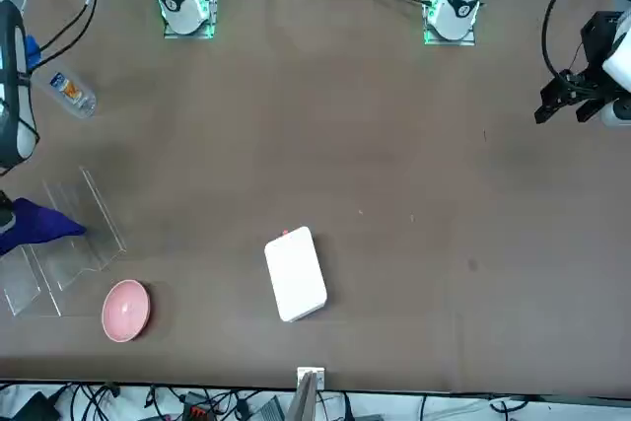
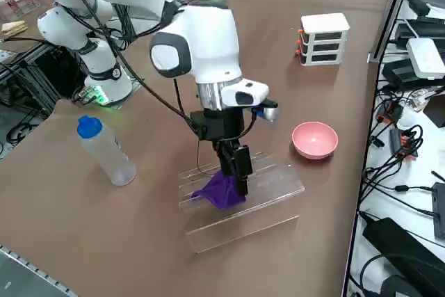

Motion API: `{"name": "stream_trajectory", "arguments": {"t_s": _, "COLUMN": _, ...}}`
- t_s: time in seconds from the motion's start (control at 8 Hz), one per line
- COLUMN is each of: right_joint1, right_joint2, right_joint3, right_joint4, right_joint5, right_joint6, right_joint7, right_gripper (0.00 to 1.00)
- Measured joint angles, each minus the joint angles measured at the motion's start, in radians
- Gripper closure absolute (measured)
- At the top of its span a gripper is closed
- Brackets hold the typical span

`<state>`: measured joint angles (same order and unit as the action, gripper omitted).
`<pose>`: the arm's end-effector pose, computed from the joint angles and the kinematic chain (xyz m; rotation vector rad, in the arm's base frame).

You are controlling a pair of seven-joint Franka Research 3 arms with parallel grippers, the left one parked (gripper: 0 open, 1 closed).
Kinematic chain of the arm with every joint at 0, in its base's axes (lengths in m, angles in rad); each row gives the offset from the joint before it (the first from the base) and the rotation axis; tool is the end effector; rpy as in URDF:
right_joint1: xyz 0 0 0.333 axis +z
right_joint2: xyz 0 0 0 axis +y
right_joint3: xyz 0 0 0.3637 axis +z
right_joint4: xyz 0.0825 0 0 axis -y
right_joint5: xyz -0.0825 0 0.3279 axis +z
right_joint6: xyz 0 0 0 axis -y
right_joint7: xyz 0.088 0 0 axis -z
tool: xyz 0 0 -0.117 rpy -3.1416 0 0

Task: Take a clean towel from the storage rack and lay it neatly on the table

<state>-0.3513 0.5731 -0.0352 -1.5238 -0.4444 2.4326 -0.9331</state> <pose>0.6616 -0.2675 0.4201 2.4214 1.0913 0.0520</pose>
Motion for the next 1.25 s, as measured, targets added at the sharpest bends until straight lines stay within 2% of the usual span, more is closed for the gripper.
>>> {"name": "stream_trajectory", "arguments": {"t_s": 0.25, "right_joint1": -0.010, "right_joint2": 0.009, "right_joint3": -0.001, "right_joint4": 0.001, "right_joint5": 0.000, "right_joint6": 0.017, "right_joint7": 0.000, "right_gripper": 0.06}}
{"name": "stream_trajectory", "arguments": {"t_s": 0.38, "right_joint1": -0.011, "right_joint2": 0.011, "right_joint3": -0.001, "right_joint4": 0.001, "right_joint5": 0.000, "right_joint6": 0.020, "right_joint7": 0.000, "right_gripper": 0.19}}
{"name": "stream_trajectory", "arguments": {"t_s": 0.5, "right_joint1": -0.012, "right_joint2": 0.011, "right_joint3": -0.001, "right_joint4": 0.002, "right_joint5": 0.000, "right_joint6": 0.021, "right_joint7": 0.000, "right_gripper": 0.23}}
{"name": "stream_trajectory", "arguments": {"t_s": 0.62, "right_joint1": -0.012, "right_joint2": 0.011, "right_joint3": -0.001, "right_joint4": 0.003, "right_joint5": 0.000, "right_joint6": 0.021, "right_joint7": 0.000, "right_gripper": 0.34}}
{"name": "stream_trajectory", "arguments": {"t_s": 0.75, "right_joint1": -0.011, "right_joint2": 0.011, "right_joint3": 0.000, "right_joint4": 0.003, "right_joint5": 0.000, "right_joint6": 0.021, "right_joint7": 0.000, "right_gripper": 0.56}}
{"name": "stream_trajectory", "arguments": {"t_s": 1.0, "right_joint1": -0.011, "right_joint2": 0.011, "right_joint3": 0.001, "right_joint4": 0.003, "right_joint5": 0.000, "right_joint6": 0.021, "right_joint7": 0.000, "right_gripper": 0.75}}
{"name": "stream_trajectory", "arguments": {"t_s": 1.12, "right_joint1": -0.010, "right_joint2": 0.011, "right_joint3": 0.002, "right_joint4": 0.003, "right_joint5": 0.000, "right_joint6": 0.020, "right_joint7": 0.000, "right_gripper": 0.95}}
{"name": "stream_trajectory", "arguments": {"t_s": 1.25, "right_joint1": -0.010, "right_joint2": 0.011, "right_joint3": 0.003, "right_joint4": 0.005, "right_joint5": 0.000, "right_joint6": 0.015, "right_joint7": 0.000, "right_gripper": 0.96}}
